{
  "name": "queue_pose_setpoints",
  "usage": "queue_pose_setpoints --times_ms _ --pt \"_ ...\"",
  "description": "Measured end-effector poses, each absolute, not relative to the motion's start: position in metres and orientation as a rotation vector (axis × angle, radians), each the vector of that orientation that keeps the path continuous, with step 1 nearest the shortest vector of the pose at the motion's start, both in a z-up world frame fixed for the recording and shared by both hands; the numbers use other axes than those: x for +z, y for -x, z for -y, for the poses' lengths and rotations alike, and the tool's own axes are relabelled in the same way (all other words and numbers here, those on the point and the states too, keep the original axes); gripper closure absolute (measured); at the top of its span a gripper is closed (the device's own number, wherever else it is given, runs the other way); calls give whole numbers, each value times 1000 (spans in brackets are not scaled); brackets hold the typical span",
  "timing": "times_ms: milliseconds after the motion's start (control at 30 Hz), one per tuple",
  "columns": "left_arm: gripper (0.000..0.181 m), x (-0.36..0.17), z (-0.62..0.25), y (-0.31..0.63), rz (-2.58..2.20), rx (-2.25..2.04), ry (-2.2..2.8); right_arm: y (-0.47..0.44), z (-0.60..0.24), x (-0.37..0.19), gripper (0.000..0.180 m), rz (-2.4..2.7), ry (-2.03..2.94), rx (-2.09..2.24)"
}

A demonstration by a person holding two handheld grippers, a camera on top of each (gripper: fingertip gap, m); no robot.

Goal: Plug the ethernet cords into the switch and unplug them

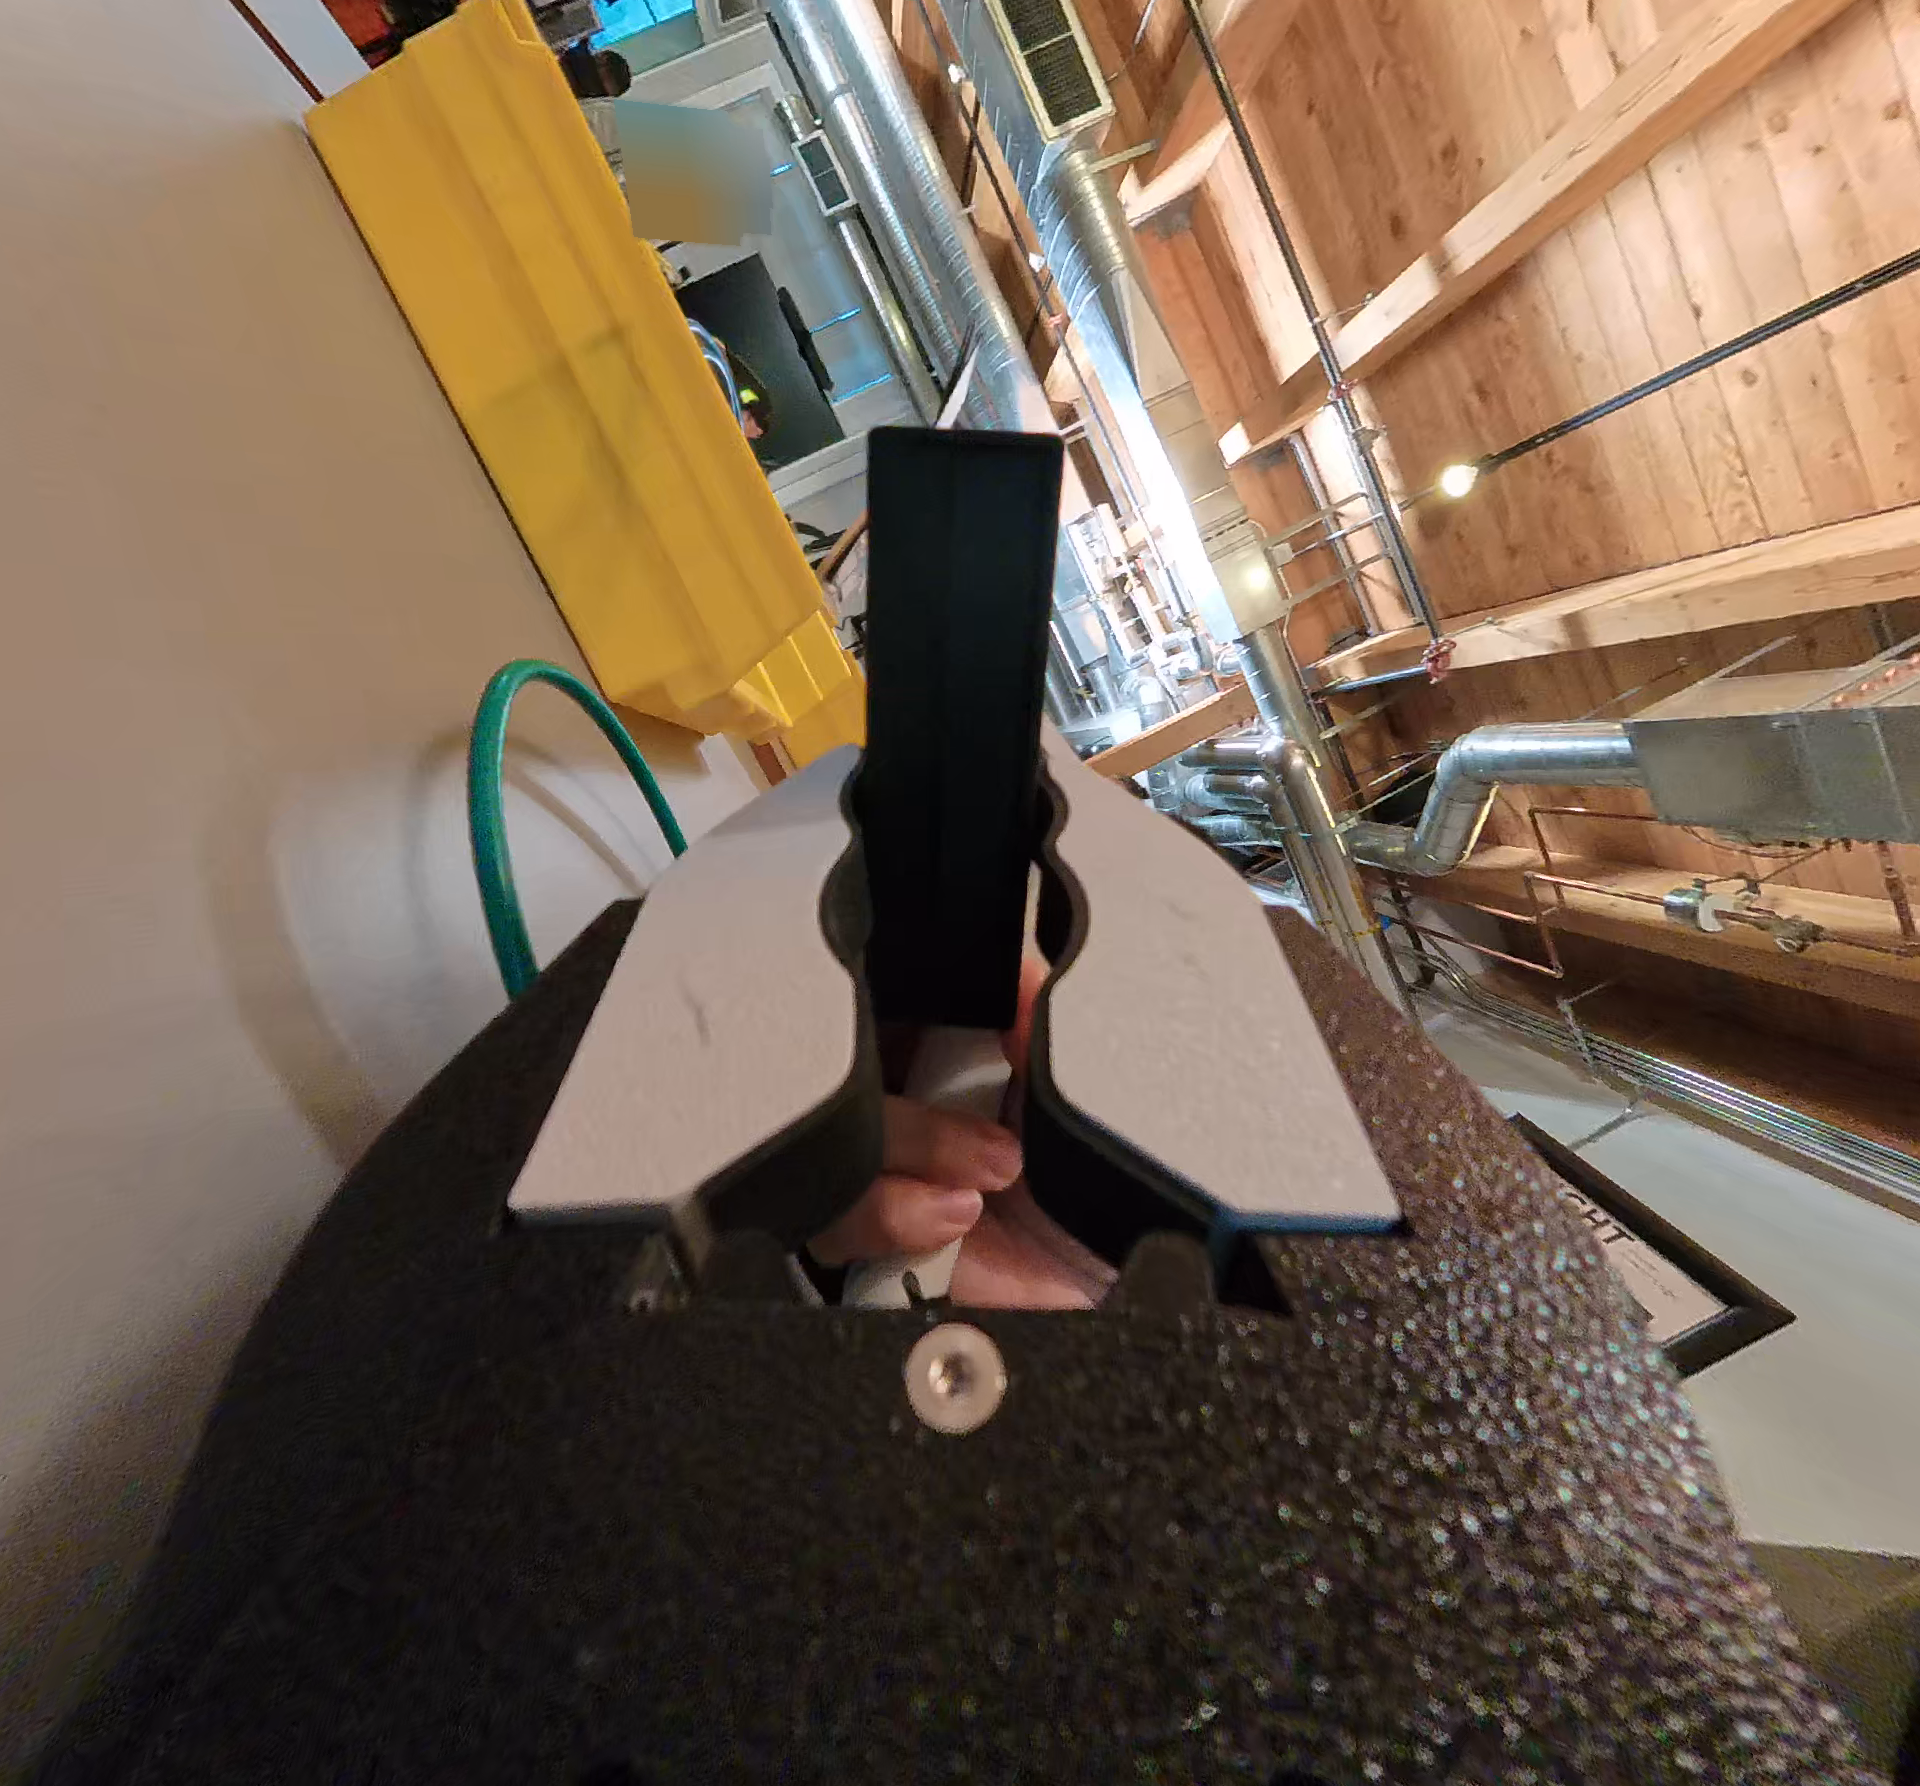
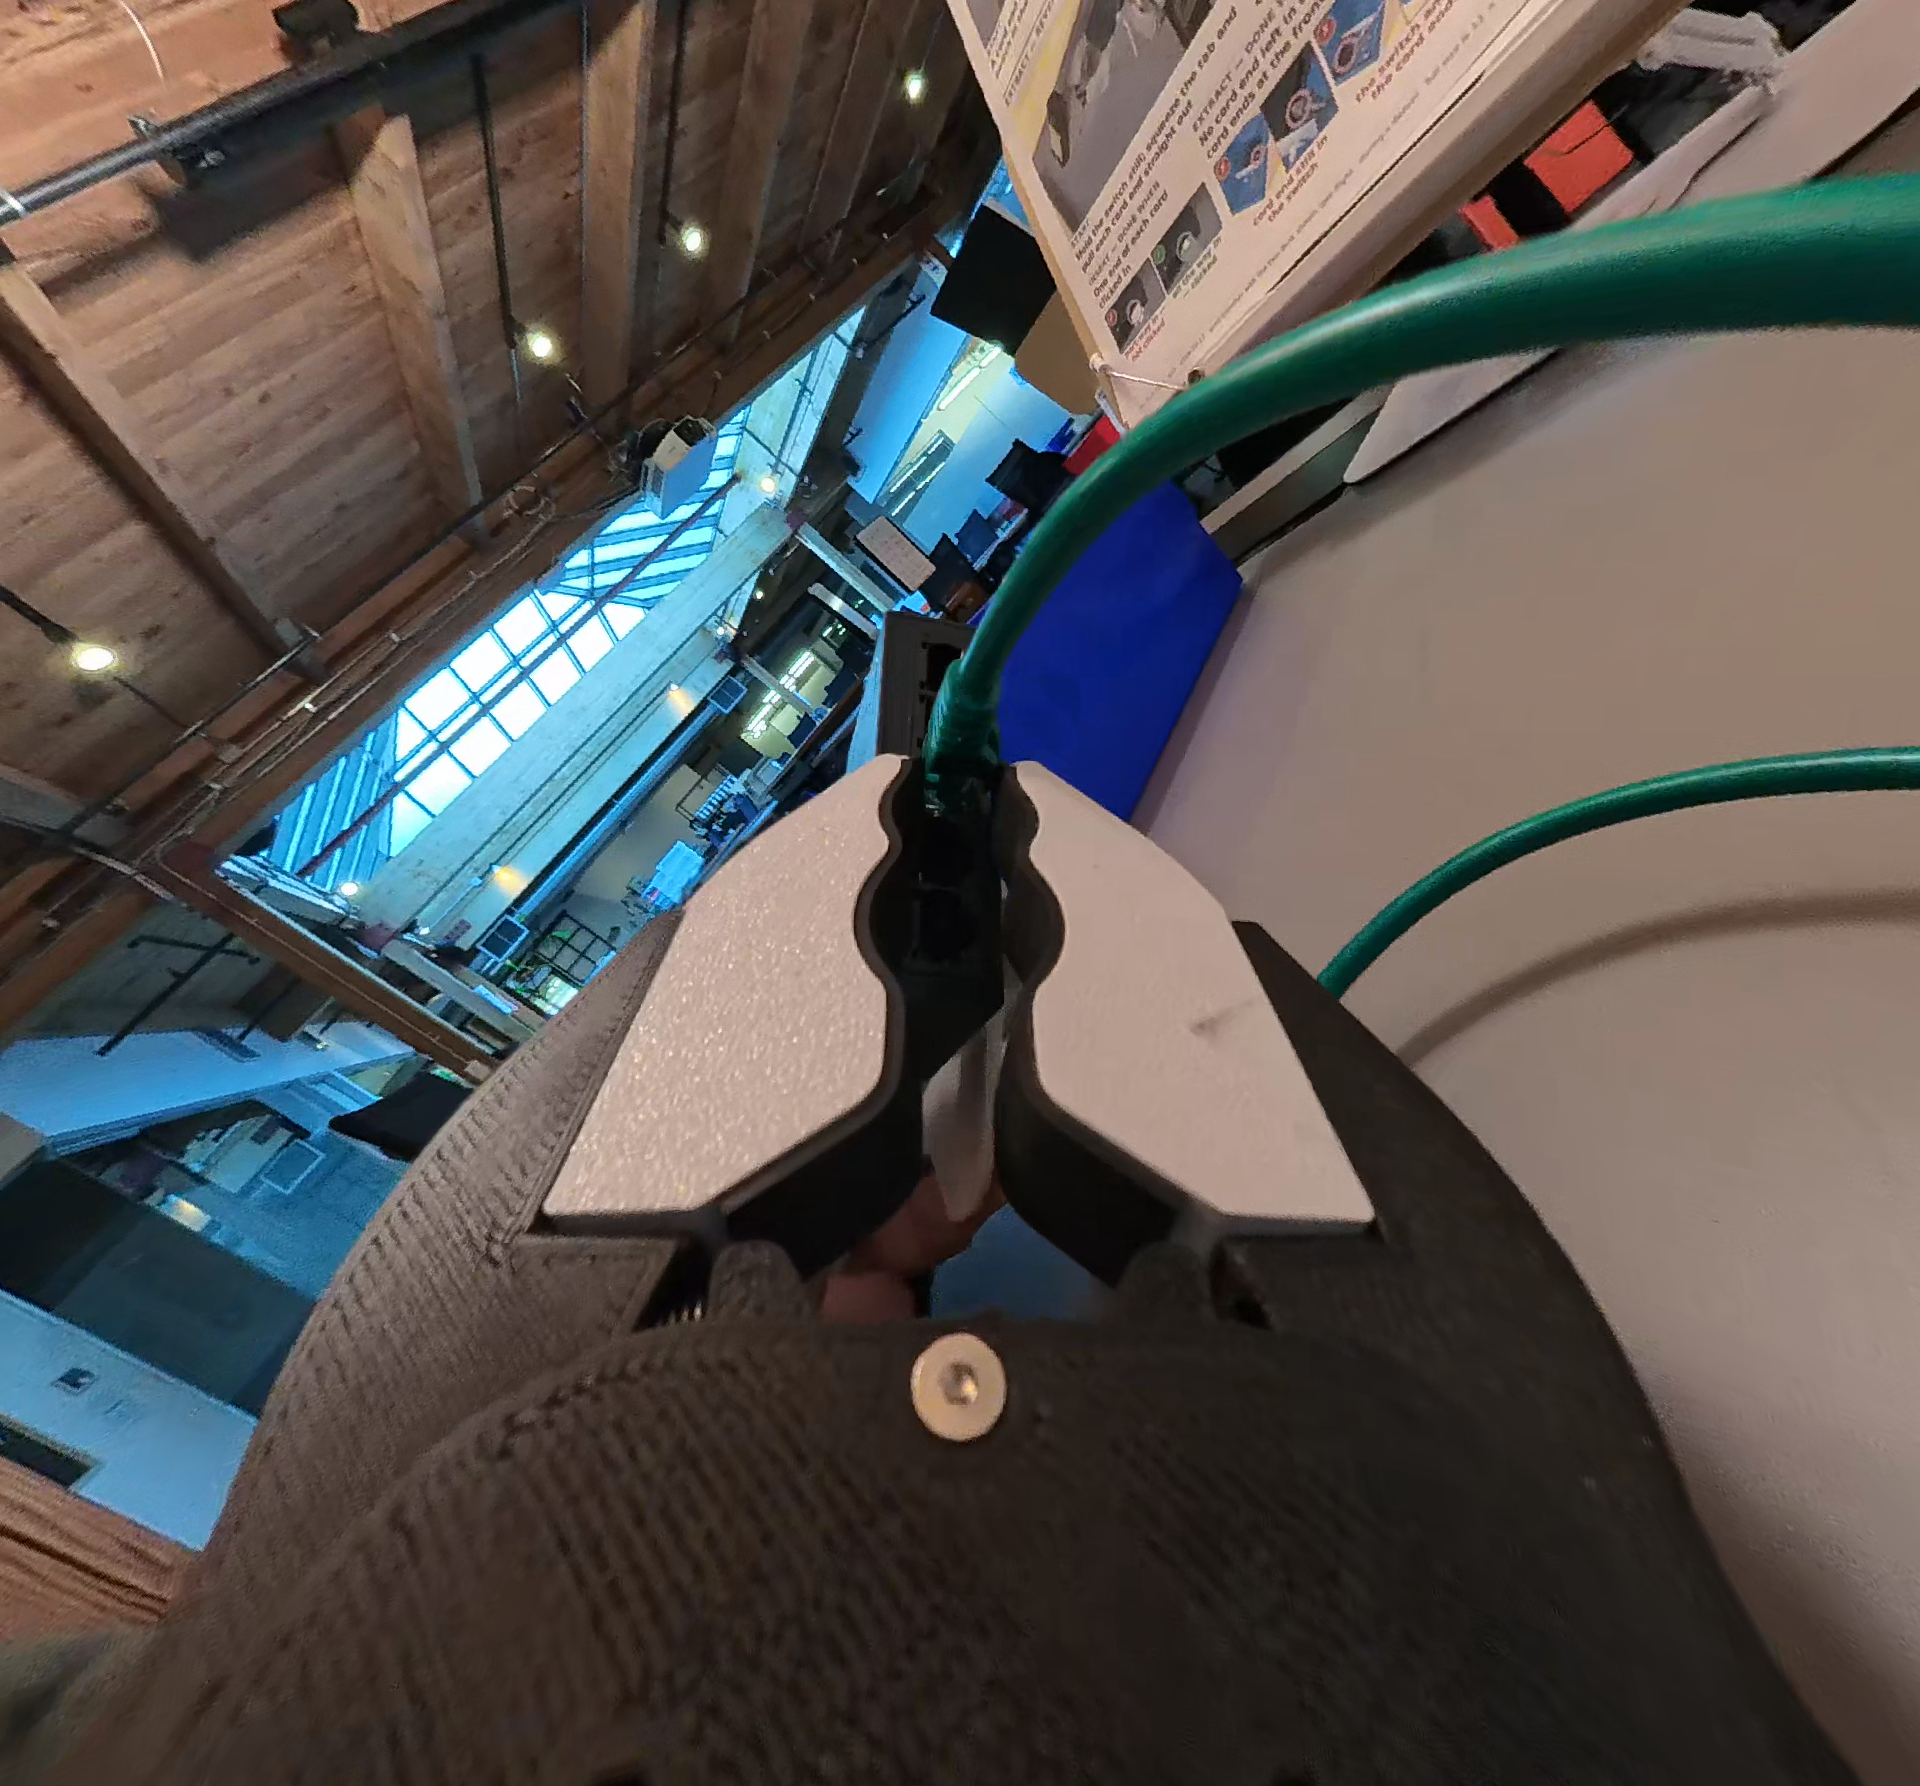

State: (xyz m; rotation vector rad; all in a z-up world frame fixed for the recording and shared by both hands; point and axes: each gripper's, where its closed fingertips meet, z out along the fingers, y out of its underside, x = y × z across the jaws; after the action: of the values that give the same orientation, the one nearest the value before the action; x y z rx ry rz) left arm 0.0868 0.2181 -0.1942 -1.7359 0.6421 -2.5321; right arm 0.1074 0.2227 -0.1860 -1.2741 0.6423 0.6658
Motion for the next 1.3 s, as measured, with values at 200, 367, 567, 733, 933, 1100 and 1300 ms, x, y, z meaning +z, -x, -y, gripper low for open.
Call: queue_pose_setpoints --times_ms 200,367,567,733,933,1100,1300 --pt "153 -199 -218 -88 -525 -2643 1773 -109 -224 -189 165 -612 1330 626" --pt "153 -198 -220 -88 -570 -2587 1695 -107 -226 -188 165 -547 1399 578" --pt "153 -192 -219 -85 -558 -2612 1655 -106 -227 -180 166 -627 1267 768" --pt "154 -196 -216 -87 -556 -2625 1721 -109 -227 -186 166 -772 1153 861" --pt "153 -203 -214 -88 -599 -2639 1793 -110 -226 -194 165 -803 1158 867" --pt "154 -202 -208 -87 -713 -2591 1786 -109 -223 -193 166 -770 1169 807" --pt "152 -194 -222 -85 -714 -2588 1752 -105 -220 -187 166 -734 1172 776"
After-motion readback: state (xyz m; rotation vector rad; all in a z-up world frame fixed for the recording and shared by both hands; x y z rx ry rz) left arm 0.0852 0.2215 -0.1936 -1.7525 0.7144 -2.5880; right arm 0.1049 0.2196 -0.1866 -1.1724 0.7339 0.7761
